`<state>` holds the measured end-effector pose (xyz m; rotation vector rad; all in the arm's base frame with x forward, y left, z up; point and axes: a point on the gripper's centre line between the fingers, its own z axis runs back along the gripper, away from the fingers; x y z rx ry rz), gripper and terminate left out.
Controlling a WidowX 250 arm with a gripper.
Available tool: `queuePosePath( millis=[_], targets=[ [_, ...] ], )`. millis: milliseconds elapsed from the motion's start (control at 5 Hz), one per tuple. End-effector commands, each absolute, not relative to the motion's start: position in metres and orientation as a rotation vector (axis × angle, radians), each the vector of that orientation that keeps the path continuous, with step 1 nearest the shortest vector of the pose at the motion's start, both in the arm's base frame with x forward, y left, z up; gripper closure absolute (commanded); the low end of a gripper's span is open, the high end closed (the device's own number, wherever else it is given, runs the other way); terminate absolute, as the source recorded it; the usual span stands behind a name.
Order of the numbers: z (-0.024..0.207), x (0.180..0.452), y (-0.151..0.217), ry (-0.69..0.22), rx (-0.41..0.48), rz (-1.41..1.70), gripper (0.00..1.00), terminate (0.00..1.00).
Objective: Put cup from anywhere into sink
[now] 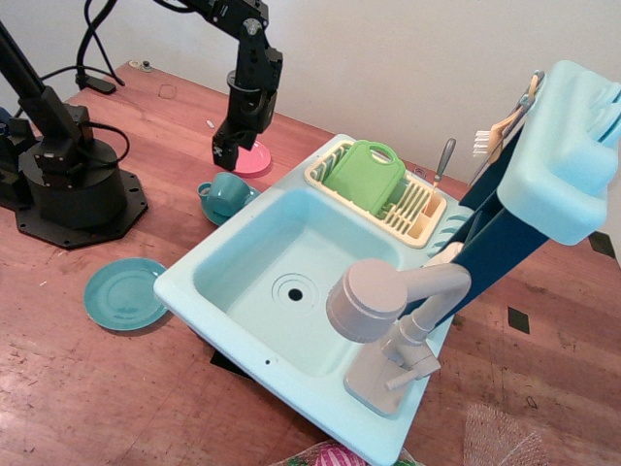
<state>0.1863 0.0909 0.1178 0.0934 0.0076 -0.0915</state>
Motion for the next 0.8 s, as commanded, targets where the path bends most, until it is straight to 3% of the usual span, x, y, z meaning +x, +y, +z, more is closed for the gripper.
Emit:
queuePosePath(
  millis=[0, 600],
  targets=[
    [0.118, 0.186, 0.091, 0.008, 0.093, -0.091, 0.0, 0.0],
    [0.069, 0.172, 0.103, -0.003, 0.068, -0.062, 0.0, 0.0]
  ],
)
